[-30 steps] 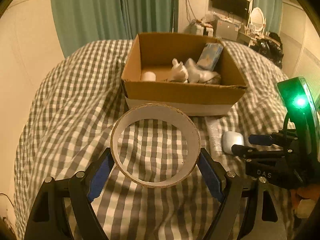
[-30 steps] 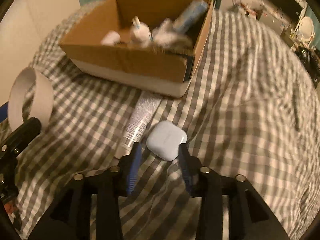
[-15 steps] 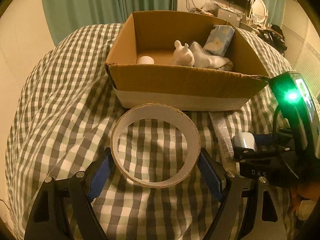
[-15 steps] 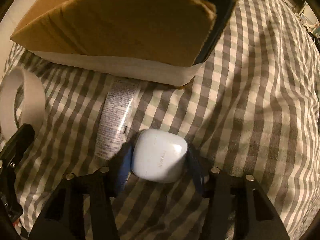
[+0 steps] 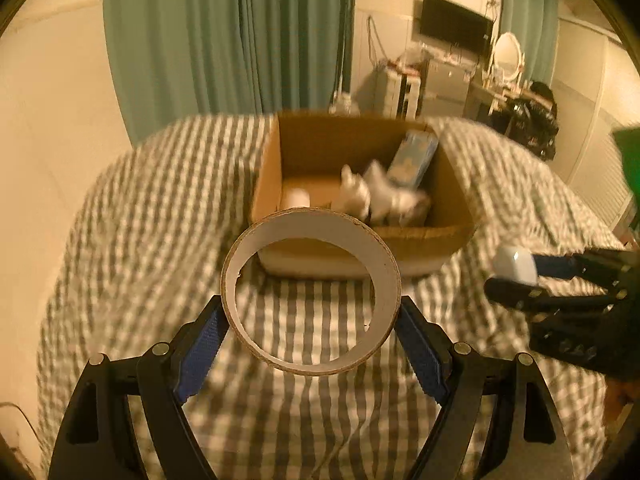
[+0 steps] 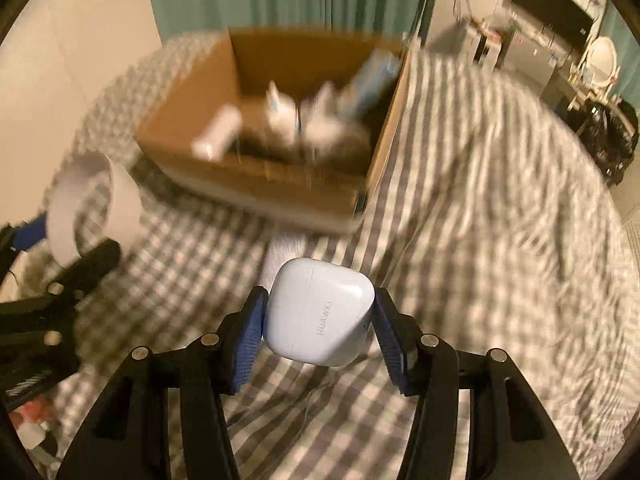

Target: Organize objects

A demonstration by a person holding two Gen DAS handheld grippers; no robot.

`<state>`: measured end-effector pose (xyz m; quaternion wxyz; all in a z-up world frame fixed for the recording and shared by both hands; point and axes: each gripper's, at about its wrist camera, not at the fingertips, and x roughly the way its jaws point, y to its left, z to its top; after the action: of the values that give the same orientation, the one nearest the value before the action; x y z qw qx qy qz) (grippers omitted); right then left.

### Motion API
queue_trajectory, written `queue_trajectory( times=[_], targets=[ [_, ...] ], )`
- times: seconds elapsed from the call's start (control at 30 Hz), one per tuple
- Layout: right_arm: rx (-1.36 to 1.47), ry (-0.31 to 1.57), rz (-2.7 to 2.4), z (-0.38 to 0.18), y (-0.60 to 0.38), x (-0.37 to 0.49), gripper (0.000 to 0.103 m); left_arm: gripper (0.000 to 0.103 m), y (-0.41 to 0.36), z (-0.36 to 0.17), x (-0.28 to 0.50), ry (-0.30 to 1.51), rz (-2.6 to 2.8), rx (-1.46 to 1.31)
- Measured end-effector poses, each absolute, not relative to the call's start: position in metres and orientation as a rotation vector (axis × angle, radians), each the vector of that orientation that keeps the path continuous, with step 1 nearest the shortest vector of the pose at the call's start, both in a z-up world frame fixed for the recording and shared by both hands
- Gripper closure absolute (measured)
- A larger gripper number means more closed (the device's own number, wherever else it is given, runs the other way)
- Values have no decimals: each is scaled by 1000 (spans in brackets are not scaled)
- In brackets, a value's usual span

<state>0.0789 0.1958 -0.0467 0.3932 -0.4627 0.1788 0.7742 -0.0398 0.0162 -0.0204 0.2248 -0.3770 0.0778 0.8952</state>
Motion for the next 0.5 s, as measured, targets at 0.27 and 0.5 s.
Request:
queue_trajectory(
  times=[0.27, 0.5],
  targets=[
    [-954, 411, 2113, 61, 208, 67, 50, 18, 32, 31, -89, 184, 2505, -948],
    [-923, 471, 2174, 66, 255, 24, 50, 18, 62, 12, -156, 187, 2466, -1015]
  ],
)
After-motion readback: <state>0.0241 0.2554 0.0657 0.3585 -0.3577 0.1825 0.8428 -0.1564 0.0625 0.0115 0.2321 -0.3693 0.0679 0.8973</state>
